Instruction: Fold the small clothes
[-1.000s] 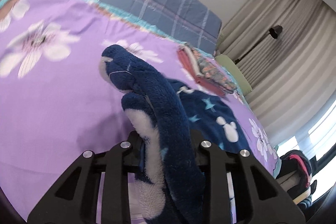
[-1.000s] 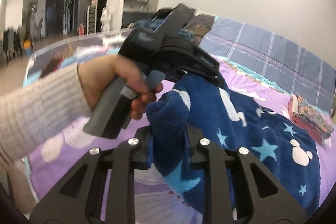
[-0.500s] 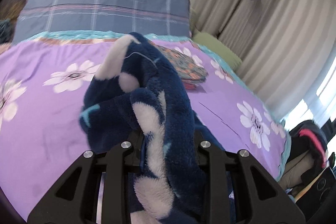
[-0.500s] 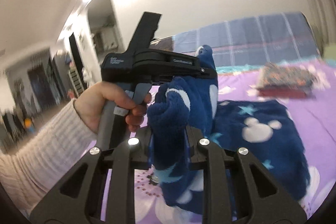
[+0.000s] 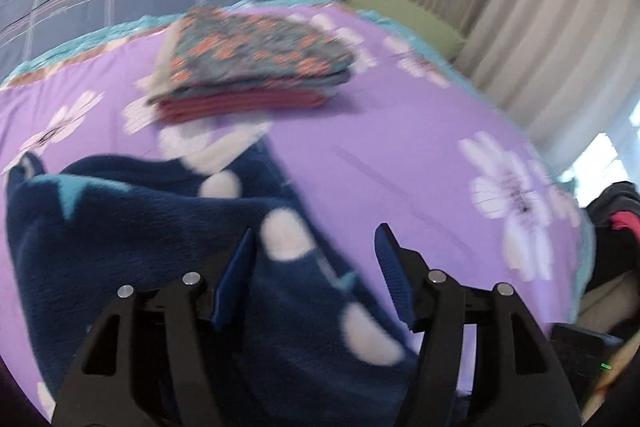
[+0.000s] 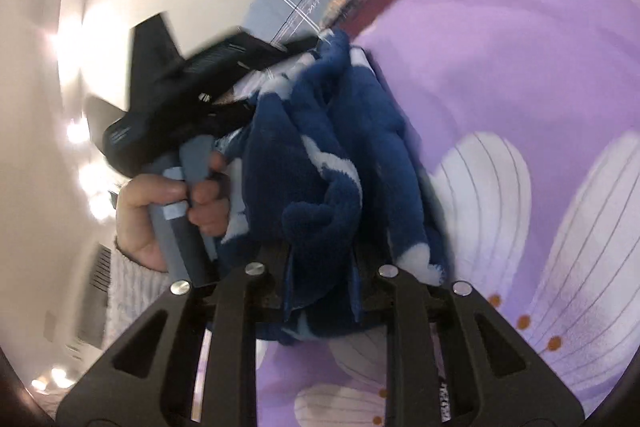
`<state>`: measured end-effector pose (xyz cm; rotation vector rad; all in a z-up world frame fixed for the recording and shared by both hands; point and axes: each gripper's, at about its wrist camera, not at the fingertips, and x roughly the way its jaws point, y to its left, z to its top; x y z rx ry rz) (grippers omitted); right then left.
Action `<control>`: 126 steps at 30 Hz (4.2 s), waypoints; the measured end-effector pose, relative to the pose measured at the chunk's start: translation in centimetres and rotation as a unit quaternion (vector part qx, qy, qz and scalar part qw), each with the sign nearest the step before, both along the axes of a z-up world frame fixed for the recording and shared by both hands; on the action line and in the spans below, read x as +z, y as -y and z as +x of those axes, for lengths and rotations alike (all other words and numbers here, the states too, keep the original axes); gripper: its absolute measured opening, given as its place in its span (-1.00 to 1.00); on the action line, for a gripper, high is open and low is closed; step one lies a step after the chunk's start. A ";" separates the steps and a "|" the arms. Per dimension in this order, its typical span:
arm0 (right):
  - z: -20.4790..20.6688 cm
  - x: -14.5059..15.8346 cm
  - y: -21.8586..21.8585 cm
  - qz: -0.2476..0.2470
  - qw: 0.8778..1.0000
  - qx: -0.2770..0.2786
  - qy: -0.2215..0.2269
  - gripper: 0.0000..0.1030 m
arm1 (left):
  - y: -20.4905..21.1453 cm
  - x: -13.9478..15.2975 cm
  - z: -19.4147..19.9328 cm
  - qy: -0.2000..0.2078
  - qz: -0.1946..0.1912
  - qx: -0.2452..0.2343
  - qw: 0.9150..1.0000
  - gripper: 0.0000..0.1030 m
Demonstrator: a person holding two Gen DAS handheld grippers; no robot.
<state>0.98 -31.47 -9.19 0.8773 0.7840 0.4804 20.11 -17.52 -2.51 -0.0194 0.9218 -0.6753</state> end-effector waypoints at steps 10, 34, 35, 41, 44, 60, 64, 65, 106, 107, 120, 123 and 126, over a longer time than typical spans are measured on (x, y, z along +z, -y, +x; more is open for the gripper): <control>-0.2 0.5 -0.2 0.000 1.000 0.016 0.023 -0.55 | -7.5 5.4 -6.6 0.159 0.111 0.062 0.979 0.24; 1.5 1.0 2.4 -0.054 0.999 -0.002 -0.006 -0.52 | -1.9 0.4 -8.1 0.150 0.154 -0.021 0.976 0.00; 1.3 1.7 2.3 -0.055 0.998 -0.001 0.004 -0.53 | -2.1 1.0 -8.4 0.151 0.144 -0.023 0.978 0.05; 1.9 1.2 2.2 -0.080 0.997 -0.004 0.001 -0.42 | -4.4 3.4 -10.6 0.219 0.154 -0.013 0.964 0.17; 1.9 -0.4 2.7 -0.072 0.997 -0.009 -0.017 -0.04 | -4.2 -0.6 -9.4 0.183 0.188 -0.029 0.965 0.17; 2.3 2.4 -3.8 -0.273 0.958 0.027 0.081 -0.91 | -4.5 -0.9 -8.7 0.208 0.171 -0.035 0.962 0.40; 1.9 2.0 -4.0 -0.286 0.955 0.030 0.078 -0.91 | -6.2 1.6 -5.7 0.241 0.160 0.038 0.957 0.37; 2.0 2.1 -4.0 -0.285 0.955 0.032 0.077 -0.92 | -6.8 2.1 -4.6 0.229 0.141 0.046 0.962 0.25; 11.7 2.4 -5.7 -0.388 0.912 0.067 0.112 -0.74 | -5.5 -3.3 -4.1 0.160 0.091 -0.018 0.983 0.15; 11.5 2.7 -5.3 -0.382 0.915 0.065 0.112 -0.74 | -5.5 -2.7 -4.8 0.172 0.100 -0.012 0.980 0.21; 11.0 2.6 -4.9 -0.376 0.917 0.057 0.123 -0.71 | -9.1 -1.2 -23.5 0.249 0.154 0.012 0.956 0.89; 10.9 2.5 -4.9 -0.375 0.917 0.057 0.124 -0.71 | -7.1 -2.9 -23.0 0.255 0.194 0.038 0.947 0.89; 10.8 2.5 -4.9 -0.376 0.917 0.056 0.125 -0.70 | -5.7 -3.9 -20.9 0.259 0.206 0.097 0.939 0.89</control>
